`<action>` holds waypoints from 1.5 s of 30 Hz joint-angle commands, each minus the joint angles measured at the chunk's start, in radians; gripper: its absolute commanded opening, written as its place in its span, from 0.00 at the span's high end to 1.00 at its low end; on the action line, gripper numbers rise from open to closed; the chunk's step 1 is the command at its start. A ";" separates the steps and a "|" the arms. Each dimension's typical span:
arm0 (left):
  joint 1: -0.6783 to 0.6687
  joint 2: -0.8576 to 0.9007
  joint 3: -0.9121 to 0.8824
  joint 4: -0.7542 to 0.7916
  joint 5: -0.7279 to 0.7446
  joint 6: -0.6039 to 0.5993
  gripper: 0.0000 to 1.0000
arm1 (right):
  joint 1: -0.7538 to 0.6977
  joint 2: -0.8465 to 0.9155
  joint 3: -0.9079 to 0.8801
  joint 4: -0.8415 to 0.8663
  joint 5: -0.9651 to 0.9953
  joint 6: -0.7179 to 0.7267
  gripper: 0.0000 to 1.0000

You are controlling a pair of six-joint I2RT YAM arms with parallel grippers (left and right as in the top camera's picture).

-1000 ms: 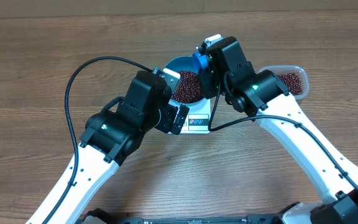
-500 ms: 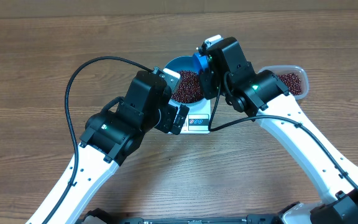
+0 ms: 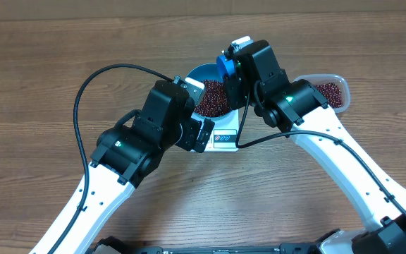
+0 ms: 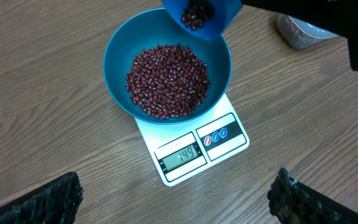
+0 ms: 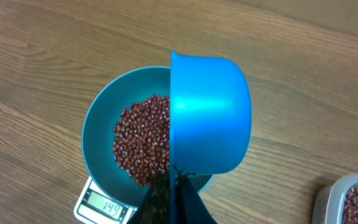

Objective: Scoop item into bowl and weigh 150g on scale
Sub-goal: 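Hold the scoop tilted over the bowl, shaking beans in slowly, then lift the blue scoop away from the bowl over the bean tub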

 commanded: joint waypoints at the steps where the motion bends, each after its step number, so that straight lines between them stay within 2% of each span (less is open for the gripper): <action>1: 0.000 -0.007 0.023 0.000 0.007 0.020 0.00 | 0.005 0.005 0.003 0.014 0.000 -0.027 0.96; 32: 0.000 -0.007 0.023 0.000 0.007 0.020 0.00 | 0.005 0.005 0.003 -0.016 -0.044 -0.017 0.96; 37: 0.000 -0.007 0.023 0.000 0.007 0.020 0.00 | 0.000 0.005 0.003 -0.016 -0.084 0.117 0.96; 45: 0.000 -0.007 0.023 0.001 0.007 0.020 0.00 | -0.084 0.005 0.003 0.017 -0.341 0.356 0.96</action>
